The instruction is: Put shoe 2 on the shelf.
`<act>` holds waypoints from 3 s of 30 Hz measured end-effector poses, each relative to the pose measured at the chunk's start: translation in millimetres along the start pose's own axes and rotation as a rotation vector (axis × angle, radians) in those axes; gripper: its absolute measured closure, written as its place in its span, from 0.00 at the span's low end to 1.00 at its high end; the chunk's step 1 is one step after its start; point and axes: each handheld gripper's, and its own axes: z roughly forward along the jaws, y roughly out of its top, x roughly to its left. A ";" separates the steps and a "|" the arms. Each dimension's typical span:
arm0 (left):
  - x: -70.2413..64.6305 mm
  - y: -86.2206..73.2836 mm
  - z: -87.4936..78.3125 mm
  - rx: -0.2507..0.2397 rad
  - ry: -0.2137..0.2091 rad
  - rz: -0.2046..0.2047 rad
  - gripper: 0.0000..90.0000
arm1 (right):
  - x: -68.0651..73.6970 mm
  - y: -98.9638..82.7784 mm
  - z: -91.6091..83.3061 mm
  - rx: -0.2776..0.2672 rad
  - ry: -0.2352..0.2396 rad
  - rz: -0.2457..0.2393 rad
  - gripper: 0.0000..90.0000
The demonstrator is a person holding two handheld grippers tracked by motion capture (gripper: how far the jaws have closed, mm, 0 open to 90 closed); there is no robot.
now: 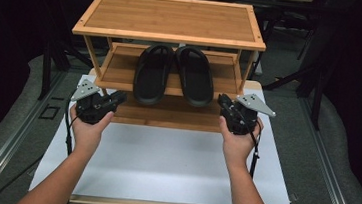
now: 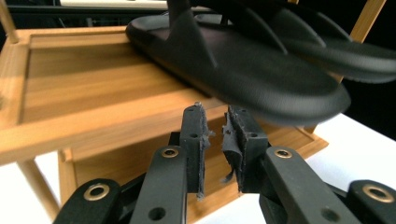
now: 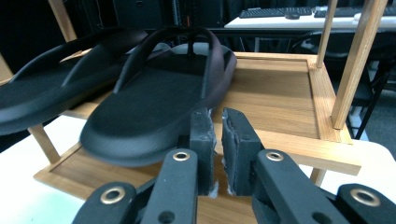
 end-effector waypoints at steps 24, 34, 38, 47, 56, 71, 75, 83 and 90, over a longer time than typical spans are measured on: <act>-12.1 9.2 25.0 0.008 -0.043 -0.029 0.89 | 27.7 -0.6 20.1 0.040 0.103 -0.015 0.93; -14.5 14.0 29.8 0.006 -0.033 -0.025 0.90 | 34.3 -0.7 23.9 0.041 0.124 -0.022 0.93; -12.0 14.8 30.9 0.007 -0.027 -0.031 0.90 | 35.9 -0.8 25.6 0.041 0.130 -0.018 0.94; -5.9 17.5 33.6 0.018 -0.016 -0.039 0.90 | 40.4 0.2 30.0 0.045 0.127 -0.021 0.93; -5.5 17.2 32.3 0.015 -0.014 -0.036 0.89 | 39.0 0.4 29.8 0.050 0.132 -0.019 0.92; 1.4 14.6 21.0 0.008 -0.009 -0.045 0.89 | 35.2 -1.4 23.9 0.047 0.125 -0.020 0.92; 0.4 15.2 14.1 -0.005 -0.017 -0.037 0.89 | 33.9 -0.8 18.4 0.042 0.127 -0.031 0.92; -0.1 12.4 0.4 -0.021 -0.026 -0.030 0.89 | 30.3 0.8 2.2 0.021 0.128 -0.039 0.91; 2.8 5.7 -17.4 -0.038 -0.029 -0.024 0.89 | 26.1 -1.0 -11.1 0.005 0.132 -0.039 0.91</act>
